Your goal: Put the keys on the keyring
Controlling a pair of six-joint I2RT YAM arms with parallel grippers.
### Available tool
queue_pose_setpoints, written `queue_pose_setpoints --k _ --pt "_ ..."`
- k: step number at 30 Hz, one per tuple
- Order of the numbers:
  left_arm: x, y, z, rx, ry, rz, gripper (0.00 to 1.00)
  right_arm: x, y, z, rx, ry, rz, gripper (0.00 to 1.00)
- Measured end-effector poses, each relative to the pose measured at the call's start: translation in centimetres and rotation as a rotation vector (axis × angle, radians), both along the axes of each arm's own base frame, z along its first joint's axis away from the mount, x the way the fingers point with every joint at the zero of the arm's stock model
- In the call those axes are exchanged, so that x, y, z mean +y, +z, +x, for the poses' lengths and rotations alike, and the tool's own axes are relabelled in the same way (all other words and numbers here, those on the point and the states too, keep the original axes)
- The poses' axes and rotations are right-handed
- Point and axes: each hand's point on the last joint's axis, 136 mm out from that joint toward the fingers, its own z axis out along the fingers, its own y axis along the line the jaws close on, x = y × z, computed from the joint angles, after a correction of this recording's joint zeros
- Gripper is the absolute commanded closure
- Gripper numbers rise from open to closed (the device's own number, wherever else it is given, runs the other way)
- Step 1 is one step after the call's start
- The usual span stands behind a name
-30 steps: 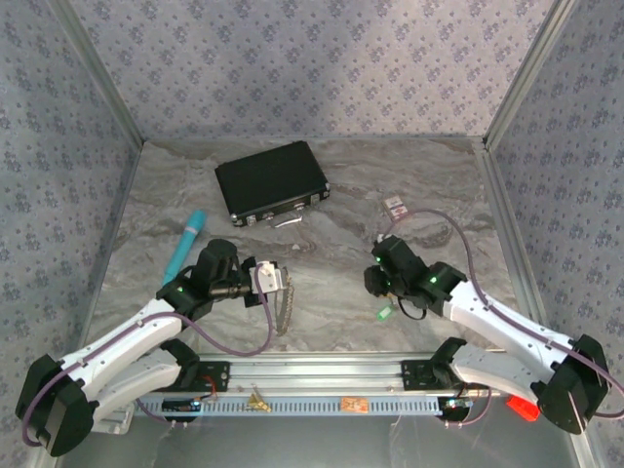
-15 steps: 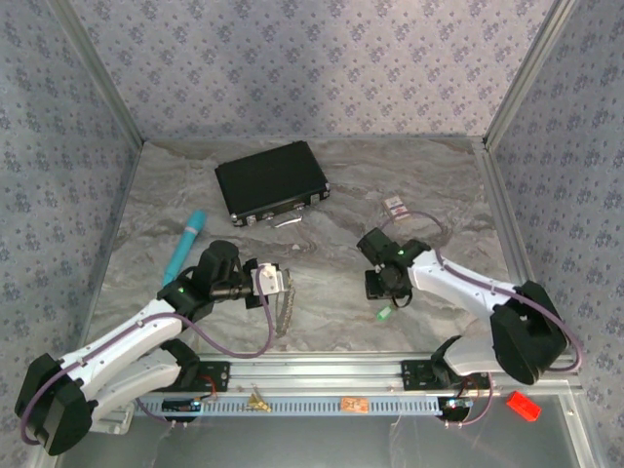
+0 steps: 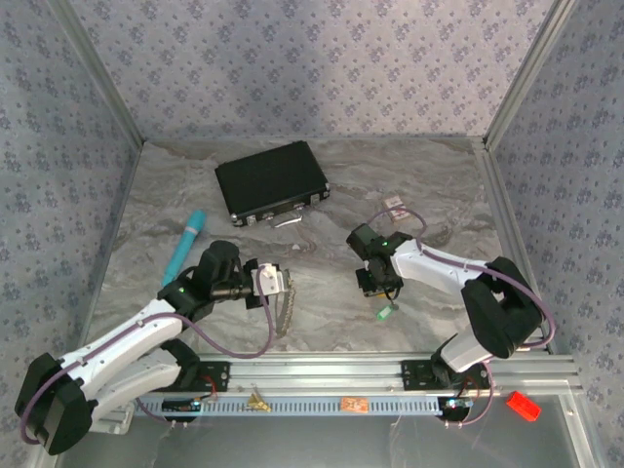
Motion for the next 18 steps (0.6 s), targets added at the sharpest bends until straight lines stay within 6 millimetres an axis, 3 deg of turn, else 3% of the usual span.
queue_pose_setpoints --k 11,16,18 --pt "-0.01 -0.14 -0.06 0.004 -0.004 0.004 1.0 -0.16 -0.77 0.01 0.02 0.008 -0.027 0.85" --pt "-0.01 -0.14 -0.06 0.004 -0.004 0.004 1.0 -0.04 -0.7 0.25 0.016 0.015 -0.029 0.99" --pt "-0.01 -0.14 -0.06 0.004 -0.004 0.004 1.0 -0.06 -0.66 0.33 0.012 0.015 -0.031 1.0"
